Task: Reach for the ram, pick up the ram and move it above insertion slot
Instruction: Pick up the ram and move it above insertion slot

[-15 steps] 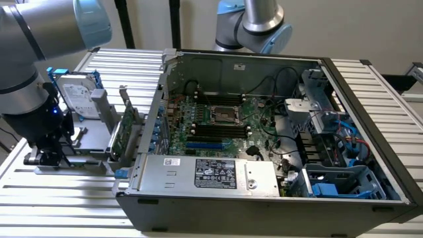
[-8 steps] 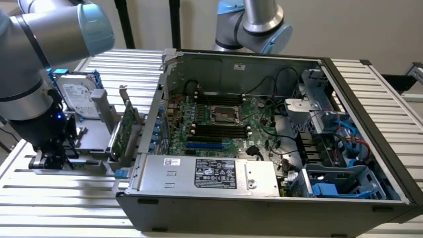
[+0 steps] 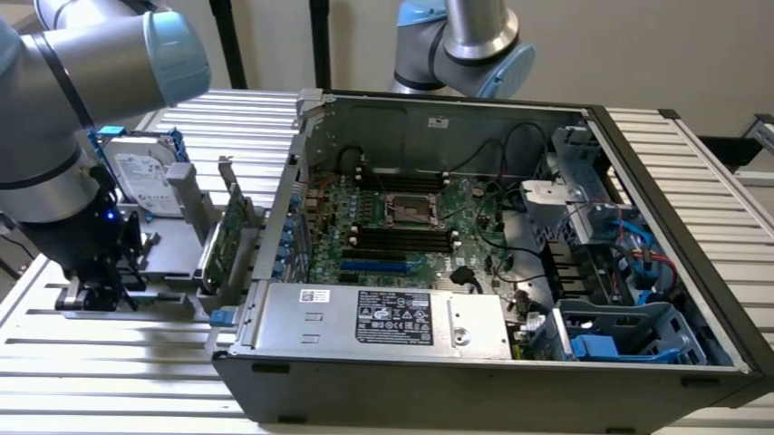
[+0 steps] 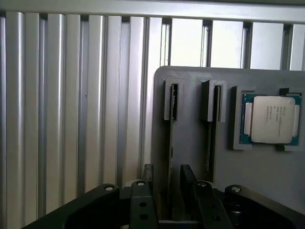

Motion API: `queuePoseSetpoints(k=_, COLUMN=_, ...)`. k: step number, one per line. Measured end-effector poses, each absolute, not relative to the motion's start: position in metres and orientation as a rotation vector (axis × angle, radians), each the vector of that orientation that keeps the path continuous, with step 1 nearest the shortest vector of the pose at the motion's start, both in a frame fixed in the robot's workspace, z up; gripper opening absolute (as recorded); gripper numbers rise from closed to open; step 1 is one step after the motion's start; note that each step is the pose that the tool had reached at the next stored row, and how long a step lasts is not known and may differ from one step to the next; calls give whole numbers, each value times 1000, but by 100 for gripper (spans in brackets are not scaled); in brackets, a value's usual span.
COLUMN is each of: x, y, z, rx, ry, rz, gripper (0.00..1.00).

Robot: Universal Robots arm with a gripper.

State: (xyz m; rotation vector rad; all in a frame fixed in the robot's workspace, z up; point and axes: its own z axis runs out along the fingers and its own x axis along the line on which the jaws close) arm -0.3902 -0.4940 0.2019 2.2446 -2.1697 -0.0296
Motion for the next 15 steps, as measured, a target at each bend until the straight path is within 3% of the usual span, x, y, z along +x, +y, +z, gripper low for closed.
queuePoseSetpoints(k=15, x=-391, y=-491, z=198, rx=2252, ry=-2170, rz=-35, gripper=36)
